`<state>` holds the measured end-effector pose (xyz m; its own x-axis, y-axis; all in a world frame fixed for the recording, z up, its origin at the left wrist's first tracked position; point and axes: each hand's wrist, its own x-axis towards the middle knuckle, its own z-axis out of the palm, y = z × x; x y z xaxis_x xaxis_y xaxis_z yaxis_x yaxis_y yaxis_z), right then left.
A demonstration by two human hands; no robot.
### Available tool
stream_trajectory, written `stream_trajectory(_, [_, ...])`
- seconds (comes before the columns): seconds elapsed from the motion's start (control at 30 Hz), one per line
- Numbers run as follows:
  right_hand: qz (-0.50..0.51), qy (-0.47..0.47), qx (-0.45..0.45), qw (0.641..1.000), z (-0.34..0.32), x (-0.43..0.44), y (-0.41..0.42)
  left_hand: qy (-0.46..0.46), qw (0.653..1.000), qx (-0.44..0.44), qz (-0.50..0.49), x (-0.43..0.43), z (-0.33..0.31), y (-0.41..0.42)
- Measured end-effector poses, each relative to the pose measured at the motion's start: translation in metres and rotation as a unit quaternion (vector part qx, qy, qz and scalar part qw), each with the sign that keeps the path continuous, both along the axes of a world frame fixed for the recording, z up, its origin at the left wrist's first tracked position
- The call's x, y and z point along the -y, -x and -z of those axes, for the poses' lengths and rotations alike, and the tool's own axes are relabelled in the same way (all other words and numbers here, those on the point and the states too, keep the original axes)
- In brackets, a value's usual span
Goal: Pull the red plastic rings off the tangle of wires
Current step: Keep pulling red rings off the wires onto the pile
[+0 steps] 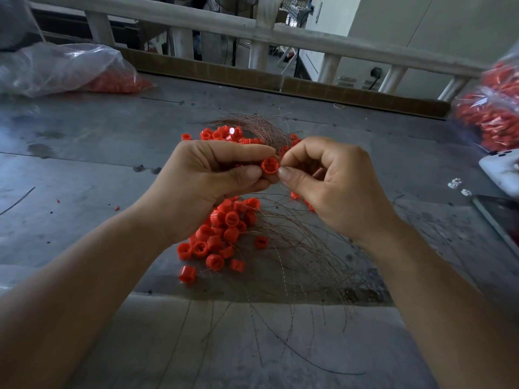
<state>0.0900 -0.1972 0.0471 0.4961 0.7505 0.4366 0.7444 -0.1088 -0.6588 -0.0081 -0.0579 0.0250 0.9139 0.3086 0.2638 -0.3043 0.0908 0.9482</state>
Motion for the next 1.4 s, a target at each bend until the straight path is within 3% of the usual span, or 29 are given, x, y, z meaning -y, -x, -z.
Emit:
stream_trajectory(0.43, [-0.014, 0.004, -0.015, 1.0, -0.002, 0.001, -0.001, -0.017, 1.0, 0.001, -0.01, -0.002, 0.003, -0.001])
stream_trajectory(1.0, [-0.06, -0.024, -0.193, 0.979, -0.003, 0.002, -0.005, 0.082, 0.992, 0.001, 0.1, -0.001, 0.002, 0.0])
stream_trajectory(1.13, [-0.03, -0.008, -0.17, 0.985, -0.004, 0.006, -0.015, 0.111, 0.989, 0.002, 0.096, -0.001, 0.002, -0.001])
stream_trajectory(1.23, [0.084, -0.02, -0.105, 0.991, 0.0, 0.009, -0.037, 0.124, 0.989, 0.005, 0.086, -0.002, 0.001, 0.0])
stream_trajectory(1.3, [0.14, 0.036, -0.019, 0.989, 0.008, 0.007, -0.046, 0.125, 0.989, 0.003, 0.084, -0.001, 0.001, 0.0])
stream_trajectory(1.4, [0.135, 0.138, 0.045, 0.98, 0.024, 0.001, -0.049, 0.122, 0.989, -0.004, 0.081, -0.001, 0.0, 0.001])
